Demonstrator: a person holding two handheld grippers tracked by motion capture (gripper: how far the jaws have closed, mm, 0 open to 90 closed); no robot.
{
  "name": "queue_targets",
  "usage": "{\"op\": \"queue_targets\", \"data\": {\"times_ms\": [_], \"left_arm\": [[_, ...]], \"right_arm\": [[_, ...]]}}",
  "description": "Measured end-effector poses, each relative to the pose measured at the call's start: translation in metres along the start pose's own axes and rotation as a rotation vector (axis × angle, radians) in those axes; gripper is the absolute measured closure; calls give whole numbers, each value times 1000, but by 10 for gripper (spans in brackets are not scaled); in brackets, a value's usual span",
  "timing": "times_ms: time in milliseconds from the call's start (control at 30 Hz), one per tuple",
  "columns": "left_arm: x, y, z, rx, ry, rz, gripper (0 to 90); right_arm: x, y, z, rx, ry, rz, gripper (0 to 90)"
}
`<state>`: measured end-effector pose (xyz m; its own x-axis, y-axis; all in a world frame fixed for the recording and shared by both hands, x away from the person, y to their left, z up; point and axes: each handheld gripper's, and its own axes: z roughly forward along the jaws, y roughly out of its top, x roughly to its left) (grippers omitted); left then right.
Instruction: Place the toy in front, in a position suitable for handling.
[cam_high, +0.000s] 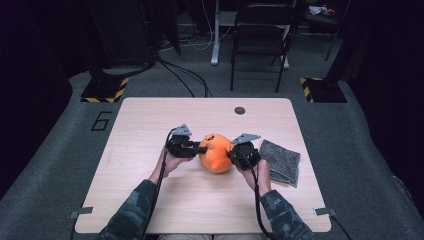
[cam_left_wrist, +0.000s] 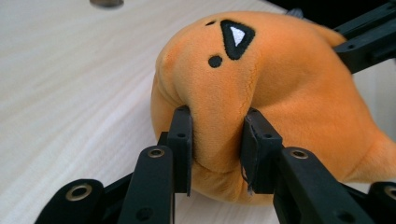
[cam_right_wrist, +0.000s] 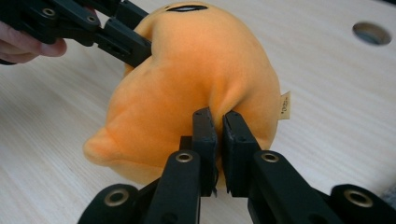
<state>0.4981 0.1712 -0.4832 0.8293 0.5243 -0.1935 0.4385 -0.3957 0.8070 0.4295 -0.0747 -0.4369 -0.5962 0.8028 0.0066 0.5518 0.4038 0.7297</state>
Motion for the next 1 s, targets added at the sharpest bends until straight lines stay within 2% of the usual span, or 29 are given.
{"op": "queue_targets", "data": {"times_ms": [33,67,100,167,200,233,267,300,367,400,500,567,633,800,833,867,900,1000], "left_arm": [[0,0,0,0,0,0,669],[1,-4,4,-18,-11,-19,669],[3,-6,4,-29,-18,-36,660],[1,-4,2,-27,-6,-23,576],[0,-3,1,-28,3,-25,576],[-2,-2,-1,-26,3,-24,538],[-3,-2,-2,-25,18,-30,494],[-5,0,-7,-33,36,-46,410],[-7,1,-13,-40,63,-58,327],[-7,1,-13,-40,63,-58,309],[-10,3,-21,-57,82,-77,292],[-13,3,-26,-60,99,-80,273],[-17,2,-29,-66,116,-93,242],[-23,2,-30,-56,131,-109,154],[-25,2,-30,-51,135,-106,154],[-27,2,-30,-52,136,-109,153],[-27,2,-30,-52,136,-109,145],[-32,1,-25,-40,140,-109,141]], "right_arm": [[0,0,0,0,0,0,846],[0,-3,6,25,-7,-7,845],[-1,-6,11,27,-11,-20,845],[-5,-7,13,31,0,-10,834],[-6,-7,12,26,-1,-8,818],[-7,-6,10,27,-2,0,805],[-8,-7,10,25,0,1,789],[-11,-7,9,22,4,4,740],[-13,-6,7,21,14,0,698],[-13,-6,7,21,14,0,698],[-14,-2,2,19,33,-8,604],[-17,0,-1,16,43,-16,521],[-21,2,-6,0,49,-22,382],[-34,7,-13,-44,56,-3,259],[-34,7,-13,-44,56,-3,259],[-41,8,-14,-58,45,5,248],[-41,8,-14,-58,45,5,248],[-53,7,-5,-44,49,25,211]]}}
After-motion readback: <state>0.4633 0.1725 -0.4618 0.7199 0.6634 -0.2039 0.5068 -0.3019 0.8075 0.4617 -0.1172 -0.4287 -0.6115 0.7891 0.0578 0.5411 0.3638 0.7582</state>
